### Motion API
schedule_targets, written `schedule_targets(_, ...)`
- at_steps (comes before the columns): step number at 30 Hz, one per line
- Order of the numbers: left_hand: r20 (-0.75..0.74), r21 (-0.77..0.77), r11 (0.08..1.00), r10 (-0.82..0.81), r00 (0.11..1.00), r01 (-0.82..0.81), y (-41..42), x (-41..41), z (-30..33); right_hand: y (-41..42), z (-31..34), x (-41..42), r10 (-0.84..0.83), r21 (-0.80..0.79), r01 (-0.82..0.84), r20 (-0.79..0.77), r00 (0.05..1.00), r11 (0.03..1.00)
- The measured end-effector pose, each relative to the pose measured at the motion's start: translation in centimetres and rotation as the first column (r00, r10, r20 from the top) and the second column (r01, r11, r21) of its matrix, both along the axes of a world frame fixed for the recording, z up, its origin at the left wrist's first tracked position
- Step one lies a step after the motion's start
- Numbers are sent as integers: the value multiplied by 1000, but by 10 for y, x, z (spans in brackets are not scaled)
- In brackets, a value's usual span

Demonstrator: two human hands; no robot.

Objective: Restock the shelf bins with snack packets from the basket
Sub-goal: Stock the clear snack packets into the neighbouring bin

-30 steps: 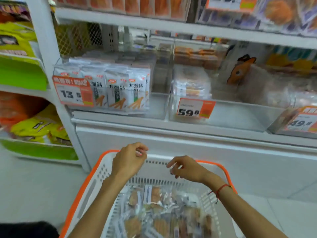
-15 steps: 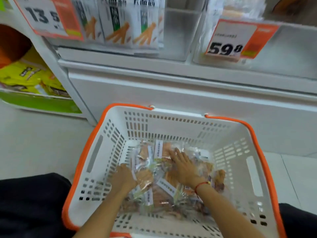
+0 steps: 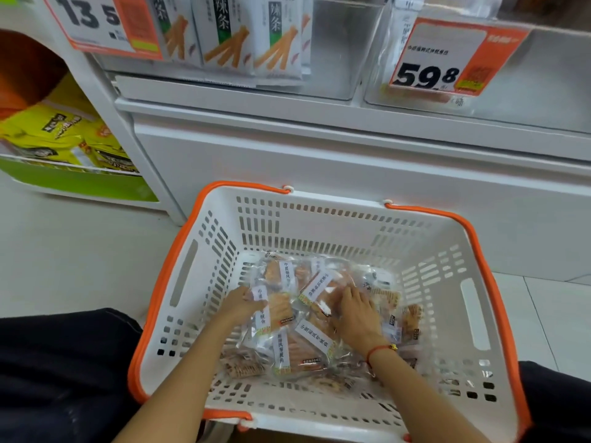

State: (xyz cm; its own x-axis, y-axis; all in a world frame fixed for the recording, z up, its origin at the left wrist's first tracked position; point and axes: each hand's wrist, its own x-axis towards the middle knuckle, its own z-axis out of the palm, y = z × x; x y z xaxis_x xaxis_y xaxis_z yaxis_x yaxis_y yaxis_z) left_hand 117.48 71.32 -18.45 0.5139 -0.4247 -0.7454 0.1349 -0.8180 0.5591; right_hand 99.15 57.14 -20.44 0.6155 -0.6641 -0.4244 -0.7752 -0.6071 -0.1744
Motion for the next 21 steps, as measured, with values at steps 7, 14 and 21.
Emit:
schedule_targets(7, -282, -195, 951, 181, 942, -241, 0, -7, 17, -32, 21, -8, -313, 419, 236, 125, 942, 877)
schedule_targets(14, -235, -265, 935, 174, 956, -235, -10, 0, 31, -84, 93, -5, -175, 687, 35, 135, 975, 725)
schedule_targets(21, 88, -318, 940, 157, 984, -122, -22, 2, 36, -97, 142, 14, 9, 630, -115, 169, 986, 768)
